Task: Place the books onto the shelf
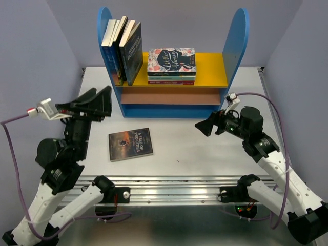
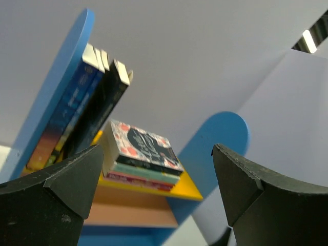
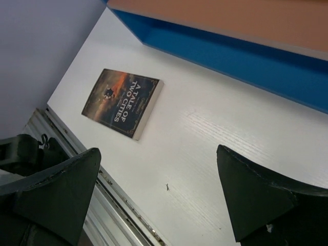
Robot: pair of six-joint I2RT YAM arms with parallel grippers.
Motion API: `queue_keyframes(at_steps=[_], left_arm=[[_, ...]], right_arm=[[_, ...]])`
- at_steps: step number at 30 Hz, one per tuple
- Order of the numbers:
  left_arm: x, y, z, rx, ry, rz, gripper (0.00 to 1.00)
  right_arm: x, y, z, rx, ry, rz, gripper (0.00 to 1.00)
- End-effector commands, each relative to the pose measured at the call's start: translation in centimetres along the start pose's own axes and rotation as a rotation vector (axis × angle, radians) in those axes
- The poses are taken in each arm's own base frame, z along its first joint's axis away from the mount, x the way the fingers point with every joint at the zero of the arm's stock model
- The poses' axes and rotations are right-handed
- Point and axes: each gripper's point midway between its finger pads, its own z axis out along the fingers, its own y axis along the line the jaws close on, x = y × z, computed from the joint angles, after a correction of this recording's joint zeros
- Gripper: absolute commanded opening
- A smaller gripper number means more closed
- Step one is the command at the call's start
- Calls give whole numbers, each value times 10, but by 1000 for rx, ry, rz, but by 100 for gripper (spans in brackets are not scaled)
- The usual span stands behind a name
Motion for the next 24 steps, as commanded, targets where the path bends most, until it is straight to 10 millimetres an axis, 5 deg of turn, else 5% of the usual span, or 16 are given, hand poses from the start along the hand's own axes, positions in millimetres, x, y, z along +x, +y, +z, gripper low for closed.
queue_keyframes(at_steps=[1, 5, 9, 12, 16, 21, 24], left_arm=[[68, 17, -44, 1, 263, -123, 99], [133, 58, -81, -179, 497, -175, 99], [217, 121, -121, -511, 710, -206, 99], [240, 150, -121, -686, 694, -194, 99], [266, 151, -110, -685, 768, -135, 99], [281, 222, -132, -989, 724, -8, 99], [286, 262, -122, -1077, 679, -2, 99]], right_arm=[[6, 15, 9, -129, 8, -37, 100], [14, 15, 18, -161, 27, -42, 100], [26, 3, 25, -116, 37, -19, 100], [29, 10, 31, -154, 34, 1, 100], [37, 6, 33, -142, 76, 31, 100], [39, 2, 27, -94, 72, 36, 100], [39, 7, 26, -113, 81, 56, 100]])
